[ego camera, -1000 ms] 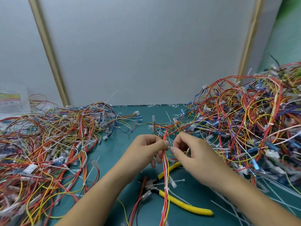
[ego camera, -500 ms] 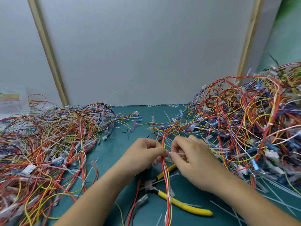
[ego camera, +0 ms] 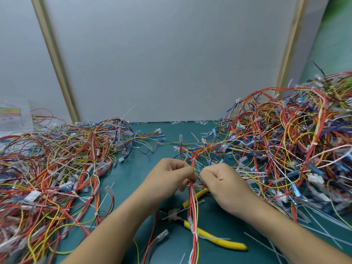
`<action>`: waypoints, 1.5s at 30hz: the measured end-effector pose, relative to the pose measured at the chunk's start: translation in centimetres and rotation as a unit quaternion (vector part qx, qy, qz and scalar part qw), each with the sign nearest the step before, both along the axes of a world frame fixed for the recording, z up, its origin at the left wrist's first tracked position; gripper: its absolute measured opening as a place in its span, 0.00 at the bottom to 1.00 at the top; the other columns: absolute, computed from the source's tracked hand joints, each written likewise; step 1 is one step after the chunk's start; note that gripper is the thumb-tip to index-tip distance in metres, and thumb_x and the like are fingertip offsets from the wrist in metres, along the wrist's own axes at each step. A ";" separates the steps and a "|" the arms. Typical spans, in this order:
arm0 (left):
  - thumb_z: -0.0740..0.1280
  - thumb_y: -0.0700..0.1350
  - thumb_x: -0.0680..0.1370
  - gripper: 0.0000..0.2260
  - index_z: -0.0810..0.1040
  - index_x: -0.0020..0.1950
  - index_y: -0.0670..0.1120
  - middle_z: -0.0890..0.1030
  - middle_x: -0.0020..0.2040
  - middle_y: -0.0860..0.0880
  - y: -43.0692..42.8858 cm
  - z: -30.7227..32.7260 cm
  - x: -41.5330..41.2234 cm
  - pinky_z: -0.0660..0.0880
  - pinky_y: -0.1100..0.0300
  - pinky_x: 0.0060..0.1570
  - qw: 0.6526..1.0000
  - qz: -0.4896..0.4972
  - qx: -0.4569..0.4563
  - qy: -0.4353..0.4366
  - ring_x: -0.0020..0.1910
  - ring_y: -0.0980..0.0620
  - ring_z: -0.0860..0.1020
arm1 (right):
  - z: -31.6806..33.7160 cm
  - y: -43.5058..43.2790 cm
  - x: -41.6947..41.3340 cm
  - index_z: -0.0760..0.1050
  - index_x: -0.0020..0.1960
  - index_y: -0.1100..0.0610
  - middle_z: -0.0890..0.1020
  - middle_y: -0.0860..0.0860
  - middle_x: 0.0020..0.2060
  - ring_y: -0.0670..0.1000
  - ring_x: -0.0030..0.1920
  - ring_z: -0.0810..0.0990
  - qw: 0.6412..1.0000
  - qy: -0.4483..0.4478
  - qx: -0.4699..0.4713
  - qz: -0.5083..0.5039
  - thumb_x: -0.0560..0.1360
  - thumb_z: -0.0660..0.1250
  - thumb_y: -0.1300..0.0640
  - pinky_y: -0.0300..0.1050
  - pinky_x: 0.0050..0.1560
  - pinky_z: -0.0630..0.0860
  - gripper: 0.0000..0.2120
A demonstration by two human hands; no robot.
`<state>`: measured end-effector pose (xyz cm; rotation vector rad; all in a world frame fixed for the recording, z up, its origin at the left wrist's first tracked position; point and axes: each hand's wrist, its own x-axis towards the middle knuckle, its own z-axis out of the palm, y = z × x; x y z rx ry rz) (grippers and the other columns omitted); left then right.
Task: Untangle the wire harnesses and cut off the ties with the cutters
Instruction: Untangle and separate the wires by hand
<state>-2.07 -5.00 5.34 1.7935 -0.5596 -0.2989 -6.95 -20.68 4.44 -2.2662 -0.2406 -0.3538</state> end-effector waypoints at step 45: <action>0.66 0.40 0.79 0.08 0.82 0.44 0.40 0.80 0.34 0.48 0.5 0.0 0.8 0.68 0.65 0.33 0.982 -0.010 -0.148 0.117 0.31 0.55 0.73 | -0.3 -1.0 -0.4 0.79 0.42 0.47 0.74 0.47 0.34 0.46 0.36 0.75 0.993 -0.088 -0.036 -0.071 0.76 0.67 0.49 0.48 0.39 0.73 0.06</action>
